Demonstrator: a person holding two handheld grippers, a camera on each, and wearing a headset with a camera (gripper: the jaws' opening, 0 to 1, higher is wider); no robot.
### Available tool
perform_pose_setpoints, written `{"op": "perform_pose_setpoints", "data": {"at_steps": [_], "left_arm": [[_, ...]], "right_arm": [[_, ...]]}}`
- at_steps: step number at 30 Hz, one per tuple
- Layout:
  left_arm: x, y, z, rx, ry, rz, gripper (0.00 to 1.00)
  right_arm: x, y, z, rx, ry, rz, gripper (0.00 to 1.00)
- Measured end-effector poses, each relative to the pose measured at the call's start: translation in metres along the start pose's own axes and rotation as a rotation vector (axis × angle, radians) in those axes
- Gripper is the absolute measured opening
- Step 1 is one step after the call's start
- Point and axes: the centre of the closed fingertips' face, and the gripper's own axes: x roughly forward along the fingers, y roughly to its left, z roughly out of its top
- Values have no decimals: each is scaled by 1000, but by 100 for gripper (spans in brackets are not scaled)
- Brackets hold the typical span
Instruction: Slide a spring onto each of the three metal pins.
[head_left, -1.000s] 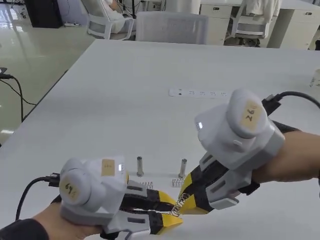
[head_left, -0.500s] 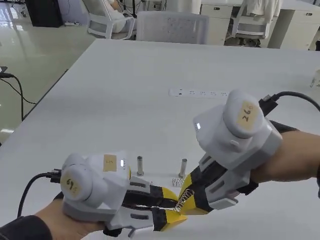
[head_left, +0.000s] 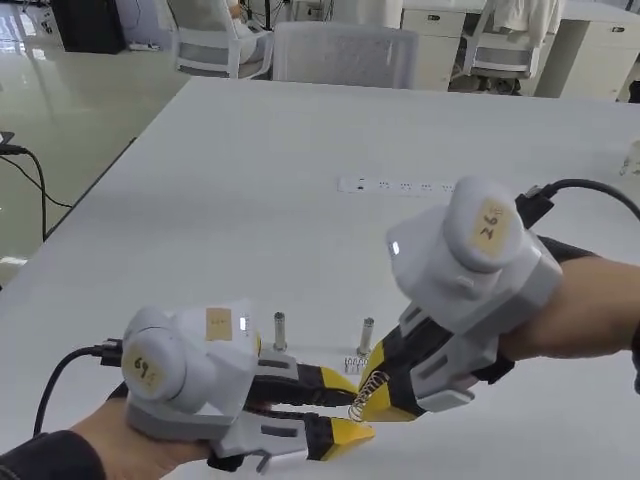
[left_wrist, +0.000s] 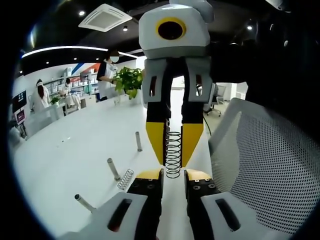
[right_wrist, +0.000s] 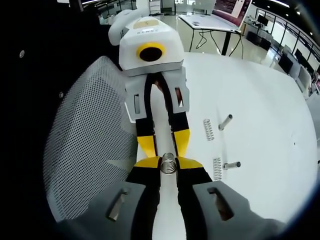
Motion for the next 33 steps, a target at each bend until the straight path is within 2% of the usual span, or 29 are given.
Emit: {"op": "perform_pose_setpoints", "data": {"at_steps": [10, 15, 33], "left_arm": [[-6, 9, -4, -46, -3, 38, 30], [-12, 16, -6, -65, -7, 74, 40], [-33, 36, -17, -123, -12, 172, 61]], "right_arm": [[-9, -7, -7, 21, 5, -29, 13], [-12, -10, -12, 33, 13, -39, 13], [-23, -18, -25, 63, 29, -69, 13]]}}
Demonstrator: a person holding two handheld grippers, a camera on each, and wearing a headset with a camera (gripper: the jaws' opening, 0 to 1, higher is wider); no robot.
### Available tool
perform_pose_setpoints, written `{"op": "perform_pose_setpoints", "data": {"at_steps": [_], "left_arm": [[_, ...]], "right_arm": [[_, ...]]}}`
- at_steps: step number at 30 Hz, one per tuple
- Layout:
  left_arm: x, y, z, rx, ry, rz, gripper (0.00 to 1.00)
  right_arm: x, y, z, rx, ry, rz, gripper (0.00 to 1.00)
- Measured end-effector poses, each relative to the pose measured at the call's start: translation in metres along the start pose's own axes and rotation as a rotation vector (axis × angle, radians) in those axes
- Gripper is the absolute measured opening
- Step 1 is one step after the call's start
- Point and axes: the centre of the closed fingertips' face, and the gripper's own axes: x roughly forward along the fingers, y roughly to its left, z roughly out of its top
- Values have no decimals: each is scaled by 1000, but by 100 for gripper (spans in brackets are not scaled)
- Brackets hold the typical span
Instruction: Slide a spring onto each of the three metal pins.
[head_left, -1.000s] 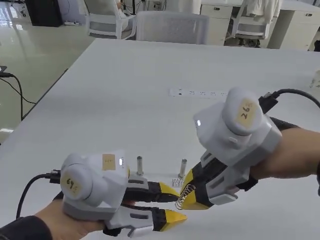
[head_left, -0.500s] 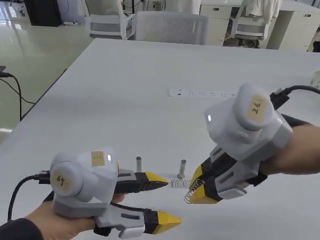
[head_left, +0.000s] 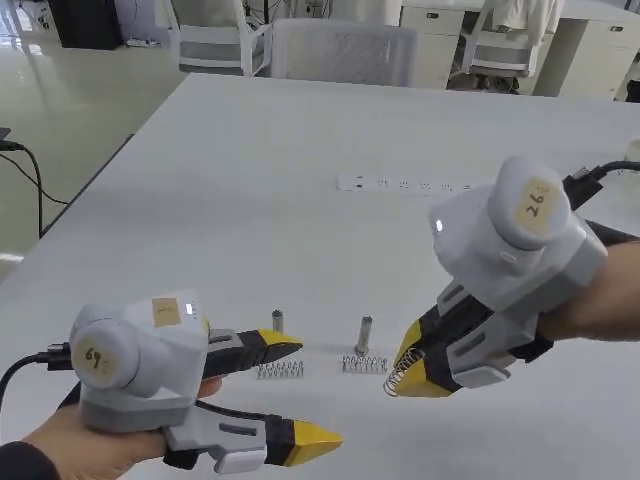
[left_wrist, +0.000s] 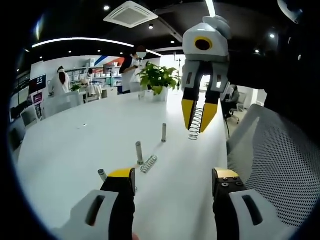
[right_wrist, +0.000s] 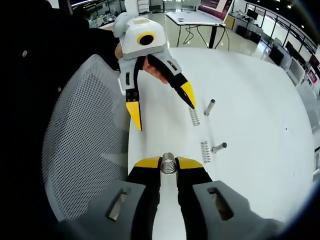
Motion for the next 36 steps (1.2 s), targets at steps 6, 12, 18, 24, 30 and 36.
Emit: {"op": "perform_pose_setpoints", "data": {"at_steps": [6, 12, 18, 24, 30, 36], "left_arm": [[-7, 8, -3, -23, -4, 38, 67], [-12, 16, -6, -33, 0, 82, 74], [-18, 23, -8, -54, -5, 114, 78], [-21, 28, -10, -61, -8, 137, 80], [-23, 32, -9, -68, -16, 156, 82], [-25, 34, -10, -71, -19, 166, 82]], "right_arm": [[-4, -4, -3, 10, 3, -11, 13], [-7, -7, -6, 16, 6, -20, 13], [-12, -12, -10, 29, 9, -33, 13], [-16, -16, -14, 40, 11, -44, 13], [-21, -20, -17, 51, 17, -57, 13], [-25, -27, -24, 64, 31, -70, 13]]}}
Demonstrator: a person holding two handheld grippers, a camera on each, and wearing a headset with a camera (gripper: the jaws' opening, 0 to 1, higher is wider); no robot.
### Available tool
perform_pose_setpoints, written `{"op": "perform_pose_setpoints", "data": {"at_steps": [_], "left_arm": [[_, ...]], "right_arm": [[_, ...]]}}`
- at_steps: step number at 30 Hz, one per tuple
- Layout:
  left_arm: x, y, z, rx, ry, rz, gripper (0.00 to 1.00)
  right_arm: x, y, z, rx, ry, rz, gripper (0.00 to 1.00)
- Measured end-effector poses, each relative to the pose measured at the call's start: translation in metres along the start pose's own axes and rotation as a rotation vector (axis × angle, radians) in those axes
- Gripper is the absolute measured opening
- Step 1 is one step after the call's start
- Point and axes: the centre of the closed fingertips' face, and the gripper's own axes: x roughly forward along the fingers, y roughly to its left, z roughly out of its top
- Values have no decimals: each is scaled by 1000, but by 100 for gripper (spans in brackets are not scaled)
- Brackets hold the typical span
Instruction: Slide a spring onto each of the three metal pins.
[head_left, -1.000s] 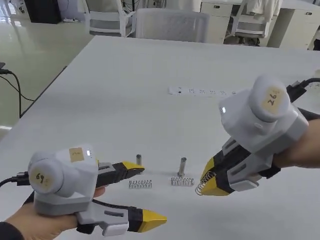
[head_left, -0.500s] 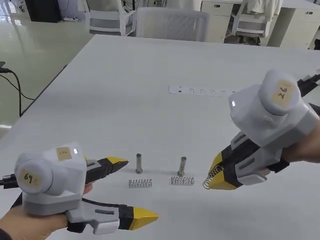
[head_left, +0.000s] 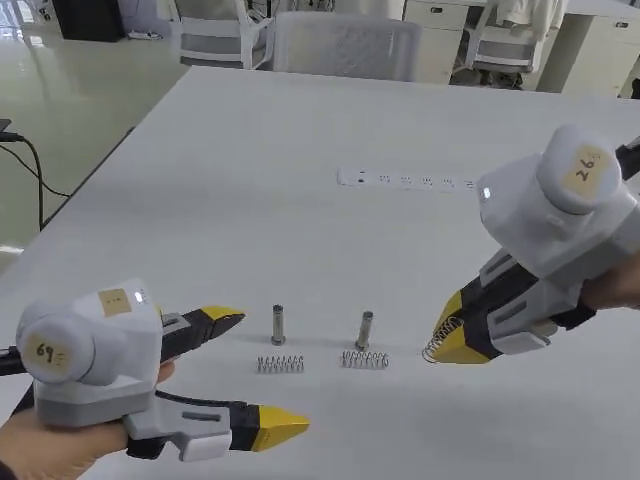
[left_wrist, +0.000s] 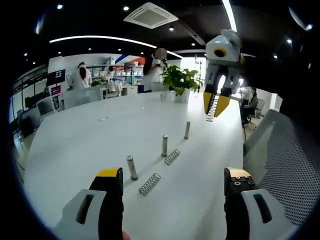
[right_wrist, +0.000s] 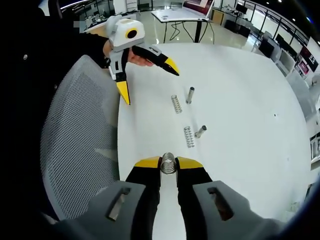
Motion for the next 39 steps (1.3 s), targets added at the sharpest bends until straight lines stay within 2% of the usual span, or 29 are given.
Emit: {"op": "perform_pose_setpoints", "data": {"at_steps": [13, 22, 28, 34, 39], "left_arm": [[-3, 3, -3, -4, 3, 11, 81], [-4, 4, -4, -2, 5, 14, 81], [-5, 4, -4, -2, 7, 17, 81], [-4, 5, -4, -2, 10, 20, 81], [-3, 4, -5, -1, 13, 17, 81]], "right_arm": [[-14, -26, -20, 26, 62, -45, 13], [-16, -45, -38, 47, 112, -82, 13], [-14, -58, -48, 74, 131, -107, 13], [-9, -71, -62, 88, 172, -132, 13], [-3, -78, -67, 99, 184, -136, 13]]}}
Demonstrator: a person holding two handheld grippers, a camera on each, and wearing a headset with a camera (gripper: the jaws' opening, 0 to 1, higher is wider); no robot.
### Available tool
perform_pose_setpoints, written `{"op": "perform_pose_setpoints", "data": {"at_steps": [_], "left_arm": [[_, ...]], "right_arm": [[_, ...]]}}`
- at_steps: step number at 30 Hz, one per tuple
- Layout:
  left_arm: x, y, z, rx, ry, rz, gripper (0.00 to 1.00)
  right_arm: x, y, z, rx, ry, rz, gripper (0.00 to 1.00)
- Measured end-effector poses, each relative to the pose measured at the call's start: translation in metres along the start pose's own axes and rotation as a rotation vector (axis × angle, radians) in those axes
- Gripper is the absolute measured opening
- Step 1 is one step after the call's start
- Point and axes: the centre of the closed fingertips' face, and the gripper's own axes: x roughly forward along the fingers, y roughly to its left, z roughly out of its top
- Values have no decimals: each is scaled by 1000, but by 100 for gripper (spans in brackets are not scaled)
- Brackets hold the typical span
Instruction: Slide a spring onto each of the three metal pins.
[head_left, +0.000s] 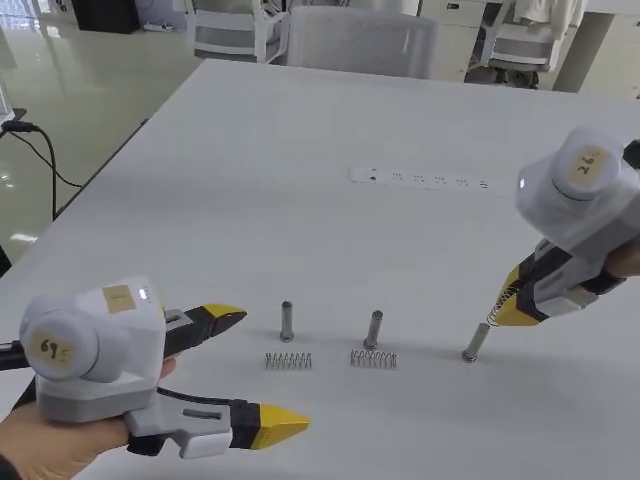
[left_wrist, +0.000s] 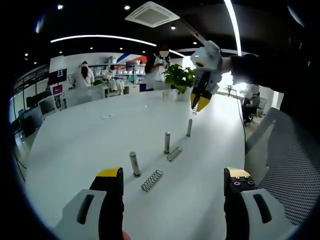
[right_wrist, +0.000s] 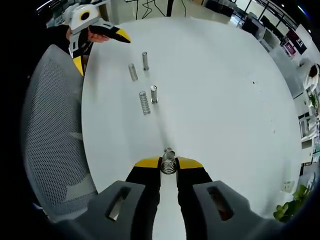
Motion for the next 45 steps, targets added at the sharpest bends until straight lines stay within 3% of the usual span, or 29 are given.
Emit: {"op": "perform_pose_setpoints", "data": {"at_steps": [31, 45], "left_arm": [[-2, 2, -3, -9, 7, 2, 80], [-4, 3, -1, -8, 10, 7, 80]], "right_arm": [[22, -2, -6, 7, 35, 31, 13], [42, 1, -12, -8, 71, 31, 13]]}}
